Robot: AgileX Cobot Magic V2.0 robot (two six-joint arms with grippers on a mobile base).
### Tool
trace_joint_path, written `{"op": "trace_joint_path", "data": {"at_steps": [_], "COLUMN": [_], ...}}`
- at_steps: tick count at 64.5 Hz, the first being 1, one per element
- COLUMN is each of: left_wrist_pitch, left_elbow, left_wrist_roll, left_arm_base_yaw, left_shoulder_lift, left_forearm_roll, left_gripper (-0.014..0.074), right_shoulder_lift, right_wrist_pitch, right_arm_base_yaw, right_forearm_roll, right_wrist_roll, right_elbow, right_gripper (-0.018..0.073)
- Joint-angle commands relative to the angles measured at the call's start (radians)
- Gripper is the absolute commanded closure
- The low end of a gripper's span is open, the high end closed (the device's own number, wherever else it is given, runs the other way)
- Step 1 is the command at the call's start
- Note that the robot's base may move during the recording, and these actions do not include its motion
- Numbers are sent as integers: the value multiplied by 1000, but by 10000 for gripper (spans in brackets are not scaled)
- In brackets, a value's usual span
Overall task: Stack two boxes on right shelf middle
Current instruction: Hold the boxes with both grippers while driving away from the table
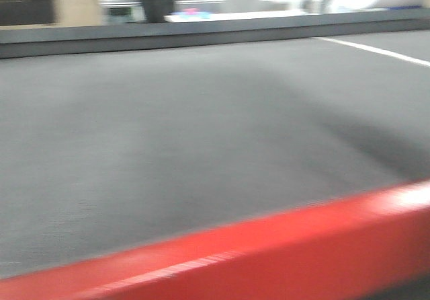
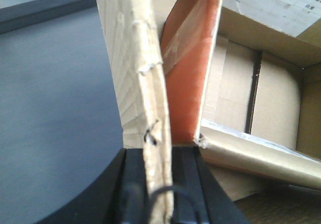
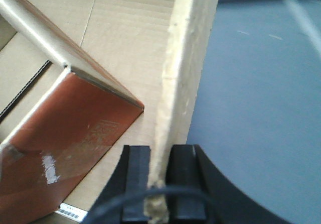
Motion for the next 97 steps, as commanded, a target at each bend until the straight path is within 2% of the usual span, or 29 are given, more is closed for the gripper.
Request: {"op": "trace_joint_path", "data": {"at_steps": [1, 97], "left_wrist_pitch": [-48, -48], "left_elbow": [-8, -8], "left_wrist_roll": [8, 8], "left_arm_base_yaw": [1, 1], "left_shoulder_lift": [-16, -16], "left_forearm_roll": [16, 16], "left_gripper": [708, 708], "right_shoulder_lift": [-13, -13], "right_wrist_pitch": [-54, -54], "right_arm_base_yaw": [-6, -6], "right_forearm_roll": [-18, -18], "right_wrist_roll": [-13, -13], "right_elbow": [-13, -13], "right_gripper": [713, 713]}}
